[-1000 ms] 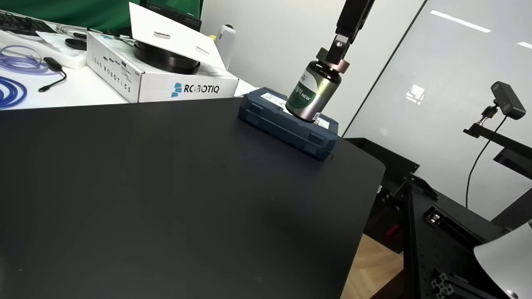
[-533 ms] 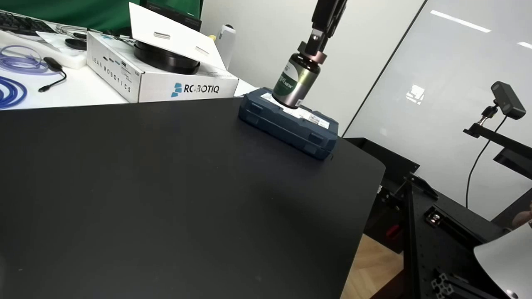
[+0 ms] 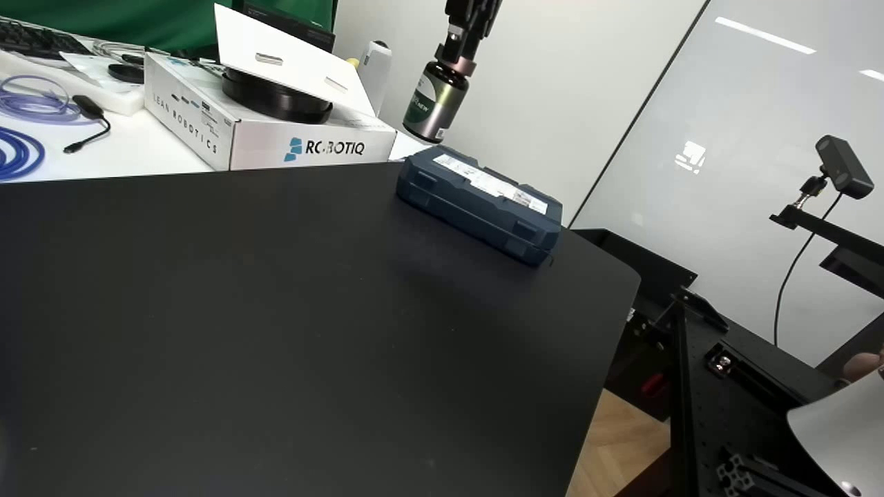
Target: Move the bottle to the left.
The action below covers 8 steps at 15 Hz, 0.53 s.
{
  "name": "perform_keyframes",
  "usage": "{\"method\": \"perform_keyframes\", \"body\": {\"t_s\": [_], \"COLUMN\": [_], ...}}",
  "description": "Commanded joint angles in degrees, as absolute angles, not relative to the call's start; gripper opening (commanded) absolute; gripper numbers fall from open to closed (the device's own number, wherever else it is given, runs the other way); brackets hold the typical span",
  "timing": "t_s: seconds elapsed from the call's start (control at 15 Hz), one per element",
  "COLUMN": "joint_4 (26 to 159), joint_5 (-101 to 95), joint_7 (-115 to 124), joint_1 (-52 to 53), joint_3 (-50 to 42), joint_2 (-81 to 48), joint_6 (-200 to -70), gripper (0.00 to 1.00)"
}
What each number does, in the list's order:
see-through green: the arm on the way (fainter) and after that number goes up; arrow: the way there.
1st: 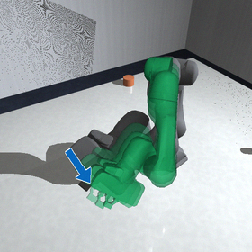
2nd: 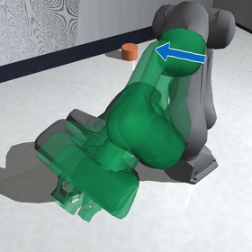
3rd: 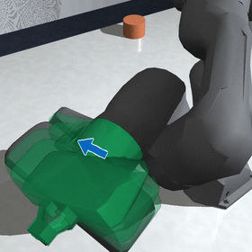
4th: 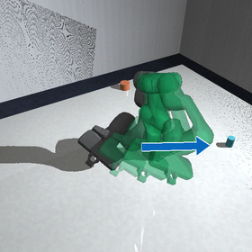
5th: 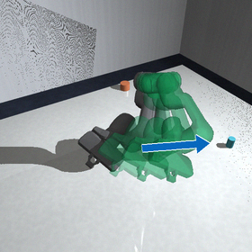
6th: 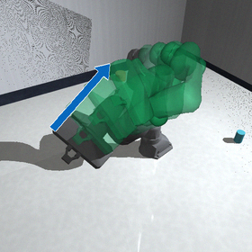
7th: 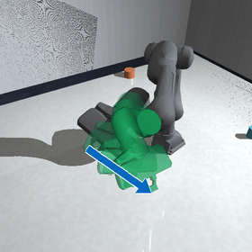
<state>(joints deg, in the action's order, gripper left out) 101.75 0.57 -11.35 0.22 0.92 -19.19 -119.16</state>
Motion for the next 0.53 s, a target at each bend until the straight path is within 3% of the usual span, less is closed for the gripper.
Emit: {"method": "perform_keyframes", "body": {"t_s": [0.0,0.47], "joint_4": [91.48,85.18], "joint_5": [-1.48,-2.61], "joint_7": [-12.67,-17.18], "joint_1": [0.61,0.82], "joint_3": [1.72,3.17], "joint_2": [-26.09,-34.26], "joint_6": [-116.56,-122.02], "gripper": [0.36,0.36]}}
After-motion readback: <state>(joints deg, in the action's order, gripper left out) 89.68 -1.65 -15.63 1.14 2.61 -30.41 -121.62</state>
